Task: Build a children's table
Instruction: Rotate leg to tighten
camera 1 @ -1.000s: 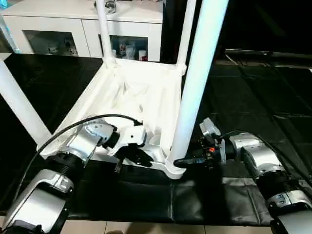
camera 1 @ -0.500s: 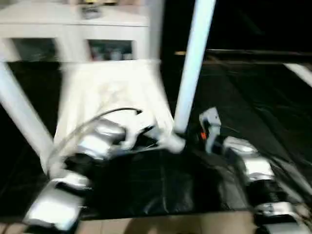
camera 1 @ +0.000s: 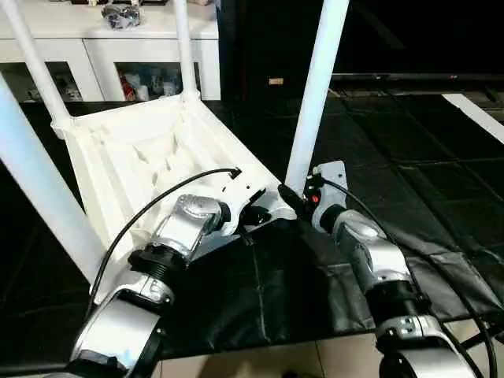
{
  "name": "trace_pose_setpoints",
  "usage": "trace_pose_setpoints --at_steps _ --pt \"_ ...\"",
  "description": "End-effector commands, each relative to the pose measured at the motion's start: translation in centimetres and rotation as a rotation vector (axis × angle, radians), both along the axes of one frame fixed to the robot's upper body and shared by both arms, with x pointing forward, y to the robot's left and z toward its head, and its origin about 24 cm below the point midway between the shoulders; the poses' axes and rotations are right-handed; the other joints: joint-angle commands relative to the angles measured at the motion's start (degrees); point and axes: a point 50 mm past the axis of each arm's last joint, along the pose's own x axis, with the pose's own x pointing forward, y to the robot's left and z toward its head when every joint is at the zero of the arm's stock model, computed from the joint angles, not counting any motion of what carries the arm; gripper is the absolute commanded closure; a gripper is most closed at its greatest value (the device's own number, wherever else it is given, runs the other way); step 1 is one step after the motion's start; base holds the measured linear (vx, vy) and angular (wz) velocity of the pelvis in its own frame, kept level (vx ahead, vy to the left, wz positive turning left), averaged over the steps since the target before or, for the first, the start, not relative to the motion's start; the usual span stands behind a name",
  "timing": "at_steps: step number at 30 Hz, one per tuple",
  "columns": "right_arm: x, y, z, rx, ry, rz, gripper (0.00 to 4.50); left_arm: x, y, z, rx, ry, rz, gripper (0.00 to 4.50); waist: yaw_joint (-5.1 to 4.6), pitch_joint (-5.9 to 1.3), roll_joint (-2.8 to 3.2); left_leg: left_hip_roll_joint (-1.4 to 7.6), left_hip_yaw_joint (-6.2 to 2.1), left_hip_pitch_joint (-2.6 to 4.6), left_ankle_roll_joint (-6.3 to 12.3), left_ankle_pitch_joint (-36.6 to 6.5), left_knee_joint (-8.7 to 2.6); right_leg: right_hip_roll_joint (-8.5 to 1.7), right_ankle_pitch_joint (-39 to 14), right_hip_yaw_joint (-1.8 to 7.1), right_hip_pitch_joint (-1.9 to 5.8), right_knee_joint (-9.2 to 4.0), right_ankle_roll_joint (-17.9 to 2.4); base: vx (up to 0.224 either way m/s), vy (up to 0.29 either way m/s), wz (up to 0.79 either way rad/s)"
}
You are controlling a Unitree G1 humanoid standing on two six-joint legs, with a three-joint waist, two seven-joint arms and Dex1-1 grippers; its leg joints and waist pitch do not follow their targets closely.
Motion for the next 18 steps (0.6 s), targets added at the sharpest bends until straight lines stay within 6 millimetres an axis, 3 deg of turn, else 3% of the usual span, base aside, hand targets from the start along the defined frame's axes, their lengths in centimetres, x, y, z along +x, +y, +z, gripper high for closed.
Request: trace_pose_setpoints --at_steps 1,3,5,9,11,13,18 --pt "-1.1 2.1 -0.5 0.015 0.011 0.178 1.35 0.3 -0.7 1.3 0.008 -0.065 -0.052 4.5 0.49 -3.48 -0.22 -0.46 0.96 0.05 3.44 -20.3 -4.4 -2.6 -26.0 1.83 2.94 -3.99 -7.4 0.0 0.0 0.0" --pt "-1.2 0.8 -0.3 0.017 -0.005 0.201 1.13 0.1 0.0 1.2 0.012 -0.057 -0.104 4.5 1.01 -3.56 -0.17 -0.36 1.12 0.1 3.88 -18.4 -4.35 -2.62 -24.6 2.07 2.94 -3.75 -8.0 0.0 0.0 0.0" --pt "-1.2 -0.5 0.0 0.024 -0.027 0.233 1.02 -0.2 0.5 1.2 0.013 -0.064 -0.167 4.5 1.37 -3.67 -0.21 -0.31 1.2 -0.3 4.21 -16.3 -4.37 -2.59 -22.5 2.25 3.32 -3.28 -8.6 0.0 0.0 0.0" --pt "-1.6 -3.1 1.4 0.024 -0.081 0.375 0.73 -1.0 2.1 0.9 0.053 -0.024 -0.308 4.5 2.38 -3.93 -0.22 -0.19 1.7 0.19 4.65 -13.9 -3.88 -2.43 -17.7 2.92 2.94 -2.36 -11.3 0.0 0.0 0.0" --pt "-2.0 -3.8 1.7 0.0 -0.086 0.455 0.62 -1.3 2.6 0.9 0.058 -0.007 -0.363 4.5 2.94 -4.2 -0.3 -0.1 1.81 0.19 5.27 -11.7 -3.62 -2.4 -14.5 3.18 2.99 -1.69 -12.5 0.061 -0.037 0.11" --pt "-2.1 -4.2 2.0 -0.026 -0.094 0.505 0.42 -1.6 3.0 1.0 0.063 0.0 -0.42 4.5 3.7 -4.49 -0.35 -0.08 1.87 -0.35 6.13 -7.0 -3.35 -2.11 -7.1 3.39 3.34 -0.23 -14.3 0.032 -0.017 0.05" --pt "-2.6 -4.8 2.3 -0.07 -0.087 0.659 0.08 -2.4 3.6 1.1 0.067 0.036 -0.555 4.5 4.79 -4.43 -0.14 0.24 2.08 -0.18 5.75 -6.7 -3.34 -2.13 -6.0 3.38 3.31 0.13 -15.1 0.0 0.0 0.0"
